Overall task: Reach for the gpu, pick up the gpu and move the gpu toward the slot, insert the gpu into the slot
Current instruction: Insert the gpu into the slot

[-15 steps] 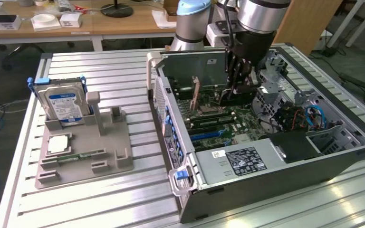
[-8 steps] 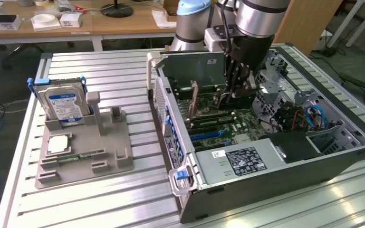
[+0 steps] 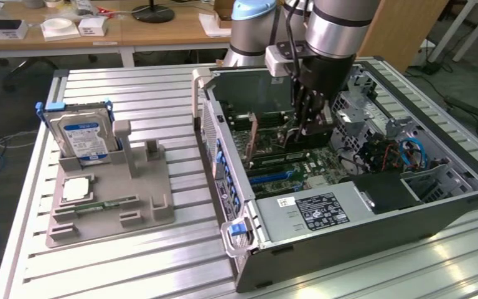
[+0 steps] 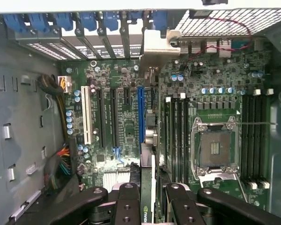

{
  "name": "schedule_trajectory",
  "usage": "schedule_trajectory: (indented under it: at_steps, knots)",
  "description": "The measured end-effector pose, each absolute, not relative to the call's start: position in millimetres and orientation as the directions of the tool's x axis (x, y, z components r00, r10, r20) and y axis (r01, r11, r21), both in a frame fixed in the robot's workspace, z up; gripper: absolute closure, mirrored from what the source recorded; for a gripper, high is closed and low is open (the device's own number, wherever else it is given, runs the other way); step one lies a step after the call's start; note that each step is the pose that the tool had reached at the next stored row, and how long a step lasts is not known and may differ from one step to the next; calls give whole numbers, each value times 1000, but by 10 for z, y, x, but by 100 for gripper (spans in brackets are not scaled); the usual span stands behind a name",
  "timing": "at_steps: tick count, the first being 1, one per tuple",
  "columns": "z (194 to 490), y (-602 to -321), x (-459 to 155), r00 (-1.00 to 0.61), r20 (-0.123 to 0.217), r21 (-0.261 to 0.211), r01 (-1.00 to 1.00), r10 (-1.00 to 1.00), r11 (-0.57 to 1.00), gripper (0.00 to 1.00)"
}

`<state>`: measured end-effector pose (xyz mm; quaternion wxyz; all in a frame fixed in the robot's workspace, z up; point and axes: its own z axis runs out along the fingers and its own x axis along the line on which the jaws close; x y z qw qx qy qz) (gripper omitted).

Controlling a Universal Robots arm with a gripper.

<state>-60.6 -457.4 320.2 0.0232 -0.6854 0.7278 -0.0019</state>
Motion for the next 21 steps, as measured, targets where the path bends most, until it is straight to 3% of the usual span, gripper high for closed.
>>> schedule_trajectory:
  at_steps: [21]
  knots:
    - [2892, -4586, -644, 0, -27, -34, -999, -1000, 1, 74]
